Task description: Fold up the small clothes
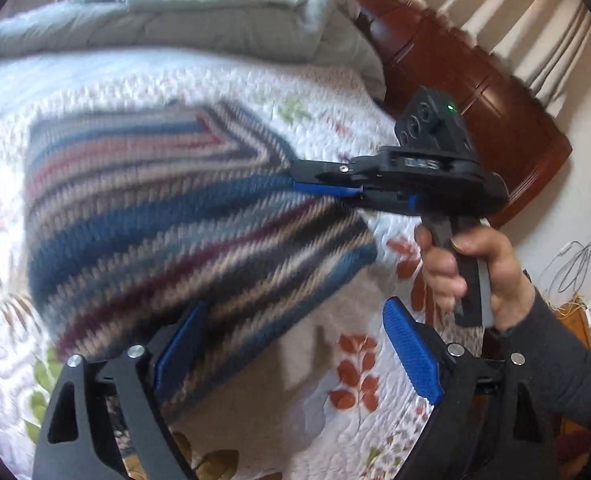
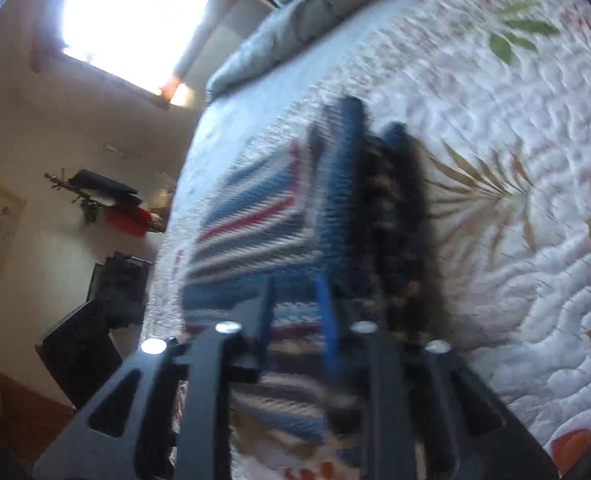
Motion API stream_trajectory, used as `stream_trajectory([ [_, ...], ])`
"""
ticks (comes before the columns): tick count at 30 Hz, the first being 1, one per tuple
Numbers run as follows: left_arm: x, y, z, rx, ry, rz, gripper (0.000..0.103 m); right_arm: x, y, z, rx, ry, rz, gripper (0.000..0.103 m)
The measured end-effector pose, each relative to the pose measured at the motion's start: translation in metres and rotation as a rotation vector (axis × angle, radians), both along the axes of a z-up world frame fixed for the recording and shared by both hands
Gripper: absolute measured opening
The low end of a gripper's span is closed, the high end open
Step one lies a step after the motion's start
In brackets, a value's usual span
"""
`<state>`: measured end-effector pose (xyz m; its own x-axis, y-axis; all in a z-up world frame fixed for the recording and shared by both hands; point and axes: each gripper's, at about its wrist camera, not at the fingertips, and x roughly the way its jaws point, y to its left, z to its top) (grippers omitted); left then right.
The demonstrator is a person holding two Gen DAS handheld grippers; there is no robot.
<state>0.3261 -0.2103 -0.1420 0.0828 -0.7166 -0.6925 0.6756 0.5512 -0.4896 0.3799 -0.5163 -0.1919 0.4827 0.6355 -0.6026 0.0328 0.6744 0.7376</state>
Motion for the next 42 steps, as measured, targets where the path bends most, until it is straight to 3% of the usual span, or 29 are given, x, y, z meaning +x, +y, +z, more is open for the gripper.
stream_trajectory([
  [4, -0.003, 0.001, -0.01, 0.005, 0.006, -0.01, 0.09, -0.009, -0.02, -0.015, 0.041, 0.017, -0.013, 0.0],
  [5, -0.003, 0.001, -0.007, -0.007, 0.016, -0.013, 0.09, -0.011, -0.022, -0.01, 0.059, 0.01, -0.004, 0.005],
  [7, -0.003, 0.008, 0.005, -0.062, 0.038, -0.012, 0.09, -0.011, -0.034, 0.005, 0.101, -0.027, -0.027, 0.024],
  [8, -0.003, 0.011, 0.011, -0.082, 0.032, -0.006, 0.09, -0.009, -0.041, 0.01, 0.092, -0.032, -0.048, 0.045],
  [9, -0.002, 0.017, 0.02, -0.103, 0.019, 0.001, 0.09, -0.002, -0.047, 0.013, 0.075, -0.03, -0.069, 0.053],
  [12, -0.001, 0.026, 0.032, -0.126, 0.008, 0.026, 0.091, 0.022, -0.051, 0.002, 0.105, 0.024, -0.038, 0.055],
  [18, 0.014, 0.031, 0.029, -0.081, 0.009, 0.072, 0.091, 0.055, -0.043, -0.019, 0.148, 0.079, 0.019, 0.055],
  [20, 0.016, 0.03, 0.021, -0.058, 0.01, 0.074, 0.091, 0.059, -0.038, -0.02, 0.139, 0.079, 0.058, 0.032],
  [22, 0.017, 0.024, 0.018, -0.05, 0.013, 0.068, 0.091, 0.06, -0.034, -0.02, 0.099, 0.071, 0.071, 0.02],
  [27, 0.018, 0.015, 0.009, -0.011, 0.015, 0.067, 0.091, 0.048, -0.049, -0.037, 0.093, 0.09, 0.015, 0.009],
  [29, 0.014, 0.01, 0.013, 0.024, -0.021, 0.066, 0.091, 0.047, -0.05, -0.035, 0.108, 0.08, 0.025, 0.006],
  [31, 0.008, 0.003, 0.018, 0.092, -0.074, 0.069, 0.091, 0.048, -0.045, -0.025, 0.115, 0.061, 0.064, 0.013],
  [33, 0.001, -0.004, 0.022, 0.16, -0.143, 0.063, 0.091, 0.052, -0.044, -0.011, 0.073, 0.04, 0.057, 0.036],
  [35, -0.01, -0.013, 0.028, 0.233, -0.233, 0.044, 0.091, 0.064, -0.04, 0.004, 0.017, 0.001, 0.03, 0.051],
  [39, -0.026, -0.024, 0.034, 0.344, -0.353, 0.028, 0.091, 0.101, -0.02, 0.007, -0.014, 0.01, 0.039, 0.056],
  [41, -0.028, -0.025, 0.036, 0.365, -0.376, 0.029, 0.091, 0.117, -0.003, 0.001, -0.043, 0.042, 0.063, 0.056],
  [42, -0.029, -0.025, 0.037, 0.373, -0.379, 0.029, 0.091, 0.123, 0.003, -0.002, -0.063, 0.053, 0.065, 0.049],
])
